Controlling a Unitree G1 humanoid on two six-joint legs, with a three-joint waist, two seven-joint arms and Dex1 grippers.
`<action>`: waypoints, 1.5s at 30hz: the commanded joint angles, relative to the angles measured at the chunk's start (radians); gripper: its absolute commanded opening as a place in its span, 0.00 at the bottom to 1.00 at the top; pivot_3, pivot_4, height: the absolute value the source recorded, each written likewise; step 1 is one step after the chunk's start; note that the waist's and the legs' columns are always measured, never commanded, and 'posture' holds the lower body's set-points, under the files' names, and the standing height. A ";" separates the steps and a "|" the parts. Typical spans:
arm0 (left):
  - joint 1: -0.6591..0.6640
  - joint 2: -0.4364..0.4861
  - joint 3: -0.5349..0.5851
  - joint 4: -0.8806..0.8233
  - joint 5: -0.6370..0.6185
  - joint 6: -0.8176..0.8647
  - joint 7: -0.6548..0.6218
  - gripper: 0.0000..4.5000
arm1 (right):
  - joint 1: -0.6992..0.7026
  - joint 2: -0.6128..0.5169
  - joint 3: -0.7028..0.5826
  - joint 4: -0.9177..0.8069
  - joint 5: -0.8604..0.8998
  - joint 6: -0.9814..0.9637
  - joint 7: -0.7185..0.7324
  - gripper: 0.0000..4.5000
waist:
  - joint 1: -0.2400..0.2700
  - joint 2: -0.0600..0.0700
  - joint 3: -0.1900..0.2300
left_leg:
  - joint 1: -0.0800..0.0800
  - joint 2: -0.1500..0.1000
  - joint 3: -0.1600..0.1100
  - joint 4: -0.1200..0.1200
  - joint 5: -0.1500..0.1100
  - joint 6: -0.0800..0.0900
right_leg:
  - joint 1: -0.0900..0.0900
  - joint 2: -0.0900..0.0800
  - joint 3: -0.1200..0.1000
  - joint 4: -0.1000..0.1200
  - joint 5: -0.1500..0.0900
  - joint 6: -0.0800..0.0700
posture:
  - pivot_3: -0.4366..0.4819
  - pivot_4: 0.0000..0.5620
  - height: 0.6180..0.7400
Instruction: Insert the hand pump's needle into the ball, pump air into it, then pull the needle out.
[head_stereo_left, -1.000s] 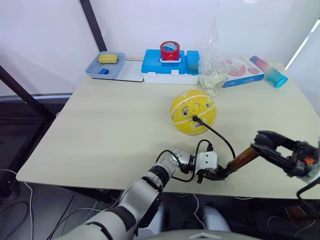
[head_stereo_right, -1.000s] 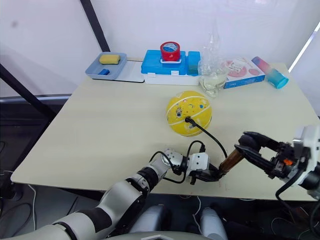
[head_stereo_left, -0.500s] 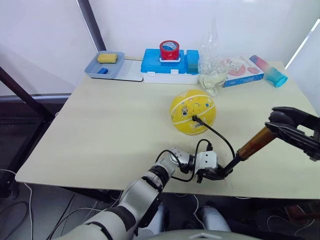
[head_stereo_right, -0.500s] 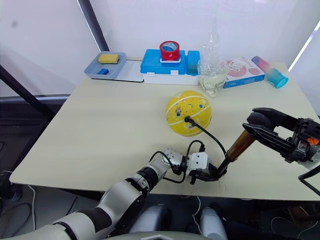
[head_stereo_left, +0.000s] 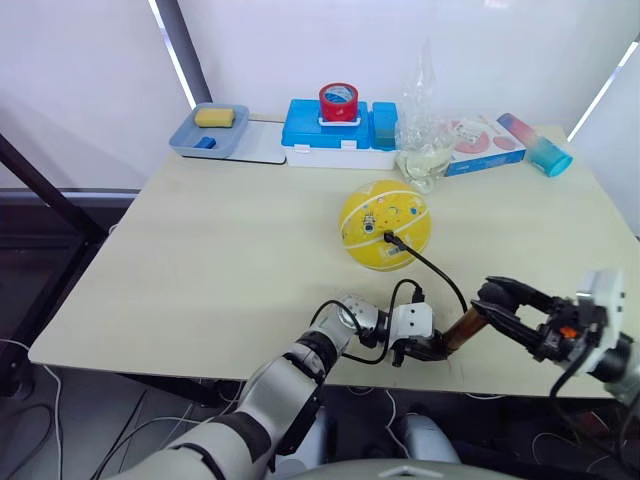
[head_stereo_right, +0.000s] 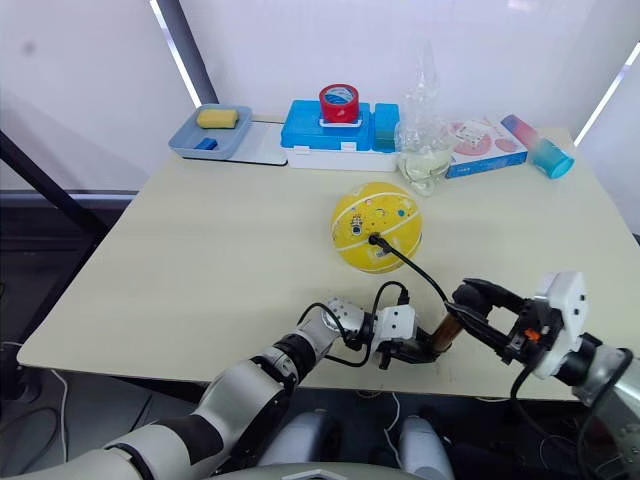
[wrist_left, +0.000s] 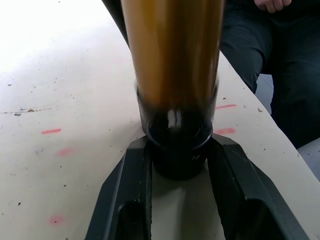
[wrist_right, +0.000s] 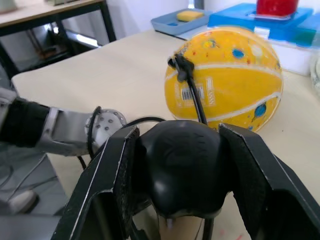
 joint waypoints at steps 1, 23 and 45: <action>0.011 0.003 -0.020 0.021 0.029 0.011 -0.015 0.25 | 0.022 -0.001 -0.012 0.048 -0.080 -0.020 -0.012 0.45 | 0.000 0.000 0.000 | 0.000 0.000 0.000 0.000 0.000 0.000 | 0.000 0.000 0.000 0.000 0.000 0.000 | 0.48 0.27 0.97; 0.021 0.002 -0.025 0.017 0.027 0.006 -0.024 0.25 | -0.151 -0.340 -0.633 -0.085 0.649 0.283 -0.122 0.45 | 0.001 0.004 0.006 | -0.002 -0.001 0.000 0.000 0.000 0.000 | 0.000 -0.002 0.000 -0.002 0.000 0.000 | 0.48 0.27 0.97; 0.021 0.008 -0.023 0.015 0.025 0.009 -0.022 0.25 | 0.023 -0.080 0.007 0.021 -0.073 0.012 -0.006 0.45 | 0.000 -0.002 0.001 | 0.002 -0.001 0.011 -0.001 -0.001 0.002 | -0.003 0.000 0.006 -0.001 0.000 0.000 | 0.48 0.27 0.97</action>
